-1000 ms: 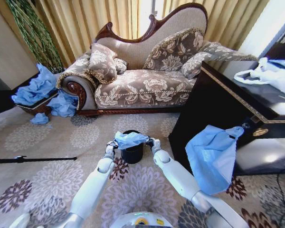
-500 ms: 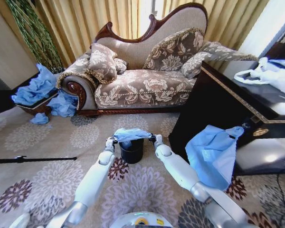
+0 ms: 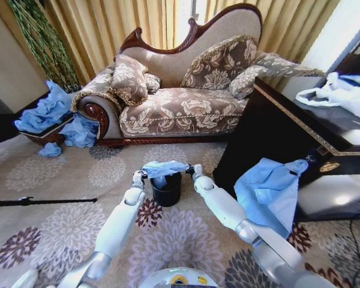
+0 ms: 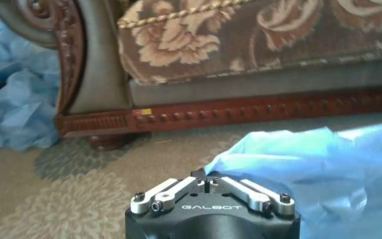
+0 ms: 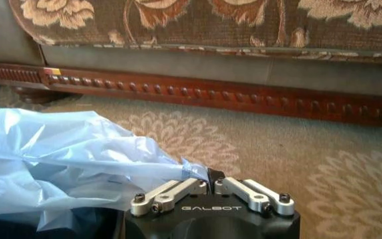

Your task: Place a garbage bag over the trash bin.

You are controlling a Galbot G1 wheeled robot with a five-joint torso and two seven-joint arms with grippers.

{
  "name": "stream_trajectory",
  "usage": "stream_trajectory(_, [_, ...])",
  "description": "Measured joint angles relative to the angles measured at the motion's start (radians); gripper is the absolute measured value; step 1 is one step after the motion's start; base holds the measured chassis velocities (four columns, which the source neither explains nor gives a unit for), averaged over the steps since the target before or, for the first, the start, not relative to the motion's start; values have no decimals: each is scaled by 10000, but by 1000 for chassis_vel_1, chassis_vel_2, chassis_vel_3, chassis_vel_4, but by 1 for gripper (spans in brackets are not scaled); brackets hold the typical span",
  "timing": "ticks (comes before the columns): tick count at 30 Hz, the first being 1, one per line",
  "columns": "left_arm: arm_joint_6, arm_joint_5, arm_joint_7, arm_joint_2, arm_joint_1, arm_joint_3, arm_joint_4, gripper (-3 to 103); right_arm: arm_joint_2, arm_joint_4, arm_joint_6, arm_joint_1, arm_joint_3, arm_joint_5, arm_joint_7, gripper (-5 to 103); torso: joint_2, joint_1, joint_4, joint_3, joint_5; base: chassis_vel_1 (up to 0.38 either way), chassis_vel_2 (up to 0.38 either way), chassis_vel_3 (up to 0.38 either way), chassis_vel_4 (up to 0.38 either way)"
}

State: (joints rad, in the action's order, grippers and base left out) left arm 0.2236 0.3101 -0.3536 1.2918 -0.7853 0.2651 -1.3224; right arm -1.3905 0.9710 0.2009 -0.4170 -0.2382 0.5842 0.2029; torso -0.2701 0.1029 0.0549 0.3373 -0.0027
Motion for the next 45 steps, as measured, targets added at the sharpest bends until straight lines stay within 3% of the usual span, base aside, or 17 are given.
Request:
stream_trajectory(6, [613, 752, -416, -87, -13, -92, -691, 0, -35, 74, 288, 190, -52, 340, 223, 0, 0, -1, 1, 0, 1, 0, 0, 0, 0])
stream_trajectory(16, [653, 936, -766, -78, -58, 4, -987, 0, -331, 16, 583, 426, 149, 689, 906, 0, 0, 0, -1, 1, 0, 0, 0, 0, 0])
stream_trajectory(21, [898, 1309, -1173, -523, -796, 72, -2730, 0, 398, 1604, 921, 188, -216, 1163, 1829, 0, 0, -1, 2, 0, -1, 0, 0, 0, 0])
stream_trajectory(23, [1127, 1684, -1259, -941, -1404, 132, -4052, 0, 858, 2481, 1023, 57, -418, 1255, 2330, 0, 0, -2, 0, -1, 2, 0, 0, 0, 0])
stream_trajectory(29, [1455, 2283, -1411, -1566, -2186, 278, -5689, 0, 1428, 3500, 1282, -99, -688, 1623, 2825, 0, -1, -2, 0, -1, 1, 0, 0, 0, 0])
stream_trajectory(31, [1754, 2810, -1654, -1948, -2571, 377, -6462, 0, 1694, 4187, 1560, -241, -824, 2137, 3068, 0, -1, -2, 0, -2, 2, 0, 0, 0, 0])
stream_trajectory(36, [1960, 3212, -1811, -2405, -3043, 438, -7237, 0, 1963, 4965, 1788, -430, -926, 2804, 3326, 0, -1, -2, 0, -2, 1, 0, 0, 0, 0])
stream_trajectory(45, [1898, 3151, -1716, -2389, -3126, 348, -7043, 0, 2148, 5105, 1855, -390, -865, 2860, 3348, 0, -1, -2, 2, -1, 1, 0, 0, 0, 0])
